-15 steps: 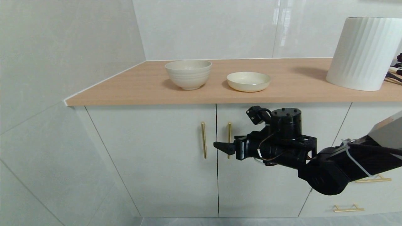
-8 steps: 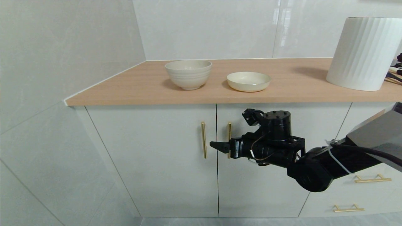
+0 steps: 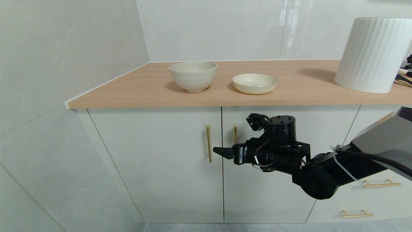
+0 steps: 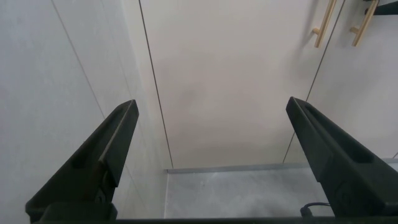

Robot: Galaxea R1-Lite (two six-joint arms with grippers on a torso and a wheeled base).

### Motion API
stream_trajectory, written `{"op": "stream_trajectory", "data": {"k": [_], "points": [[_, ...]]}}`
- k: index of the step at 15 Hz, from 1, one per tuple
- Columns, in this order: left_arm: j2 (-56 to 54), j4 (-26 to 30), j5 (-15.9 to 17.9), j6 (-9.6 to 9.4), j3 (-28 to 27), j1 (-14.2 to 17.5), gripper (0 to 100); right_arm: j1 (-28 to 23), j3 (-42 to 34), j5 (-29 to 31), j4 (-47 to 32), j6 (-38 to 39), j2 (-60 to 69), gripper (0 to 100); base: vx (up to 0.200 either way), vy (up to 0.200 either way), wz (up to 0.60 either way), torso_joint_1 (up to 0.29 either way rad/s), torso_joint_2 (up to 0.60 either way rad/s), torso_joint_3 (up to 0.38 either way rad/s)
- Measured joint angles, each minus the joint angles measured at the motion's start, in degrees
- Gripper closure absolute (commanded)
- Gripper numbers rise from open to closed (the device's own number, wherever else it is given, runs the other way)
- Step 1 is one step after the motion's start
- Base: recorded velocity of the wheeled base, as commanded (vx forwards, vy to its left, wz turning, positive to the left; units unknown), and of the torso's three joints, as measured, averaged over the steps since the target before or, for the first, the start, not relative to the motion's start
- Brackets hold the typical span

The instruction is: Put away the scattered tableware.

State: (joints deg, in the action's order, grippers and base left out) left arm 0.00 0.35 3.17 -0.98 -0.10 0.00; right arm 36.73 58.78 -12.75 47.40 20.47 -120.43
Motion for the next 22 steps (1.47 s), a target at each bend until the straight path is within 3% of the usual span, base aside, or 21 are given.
{"op": "stream_trajectory", "data": {"k": [9, 14, 22], "points": [[0.0, 0.0, 0.0, 0.0, 0.0, 0.0, 0, 1.13, -1.87, -0.4, 3.18, 0.33, -0.33, 0, 0.0, 0.0, 0.0, 0.0, 0.0, 0.0], [0.0, -0.02, 0.0, 0.0, 0.0, 0.0, 0, 1.99, -7.02, -4.18, 10.19, 0.09, 0.37, 0, 0.0, 0.0, 0.0, 0.0, 0.0, 0.0], [0.0, -0.02, -0.05, 0.07, 0.0, 0.0, 0, 3.6, -17.42, -8.62, 10.74, -1.54, 5.38, 0, 0.0, 0.0, 0.0, 0.0, 0.0, 0.0]]}}
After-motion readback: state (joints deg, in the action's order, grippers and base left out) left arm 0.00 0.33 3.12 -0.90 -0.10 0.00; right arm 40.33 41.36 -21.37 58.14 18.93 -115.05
